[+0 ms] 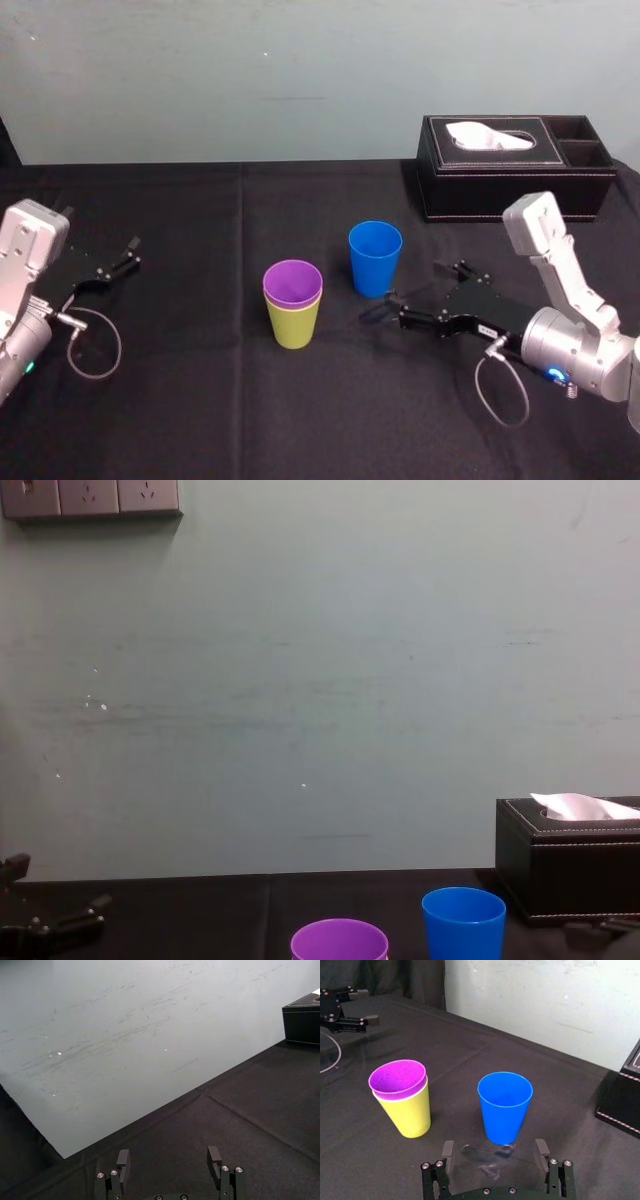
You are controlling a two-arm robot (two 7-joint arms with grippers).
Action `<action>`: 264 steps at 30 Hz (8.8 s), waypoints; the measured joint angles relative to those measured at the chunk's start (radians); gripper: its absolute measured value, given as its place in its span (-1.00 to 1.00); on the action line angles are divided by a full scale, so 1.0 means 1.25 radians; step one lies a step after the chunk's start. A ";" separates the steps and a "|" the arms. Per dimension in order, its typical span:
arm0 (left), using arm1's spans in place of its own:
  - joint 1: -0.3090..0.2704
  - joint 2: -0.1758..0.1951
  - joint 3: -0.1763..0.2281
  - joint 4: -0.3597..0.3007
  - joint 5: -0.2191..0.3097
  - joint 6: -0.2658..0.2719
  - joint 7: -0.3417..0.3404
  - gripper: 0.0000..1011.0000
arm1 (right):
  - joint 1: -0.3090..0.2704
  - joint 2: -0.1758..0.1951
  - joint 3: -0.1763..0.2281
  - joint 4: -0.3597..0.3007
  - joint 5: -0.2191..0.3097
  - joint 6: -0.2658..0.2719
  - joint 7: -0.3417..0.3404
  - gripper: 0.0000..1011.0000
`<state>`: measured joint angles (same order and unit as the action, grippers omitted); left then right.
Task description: Stack the three plastic cups sequentially using one hand.
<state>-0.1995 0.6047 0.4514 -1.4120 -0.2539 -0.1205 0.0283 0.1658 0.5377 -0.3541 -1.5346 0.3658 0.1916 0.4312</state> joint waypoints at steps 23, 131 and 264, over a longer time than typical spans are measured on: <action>0.000 0.000 0.000 0.000 0.000 0.000 0.000 1.00 | 0.059 -0.052 -0.032 0.060 0.005 0.019 0.006 0.98; 0.000 0.000 0.000 0.000 0.000 0.000 0.000 1.00 | 0.160 -0.173 -0.032 0.213 -0.145 0.012 -0.057 0.98; 0.000 0.000 0.000 0.000 0.000 0.000 0.000 1.00 | 0.095 -0.037 -0.102 -0.163 -0.060 0.094 0.006 0.44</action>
<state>-0.1995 0.6047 0.4513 -1.4120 -0.2539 -0.1205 0.0283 0.2847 0.4914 -0.4821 -1.7387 0.2907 0.3090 0.4386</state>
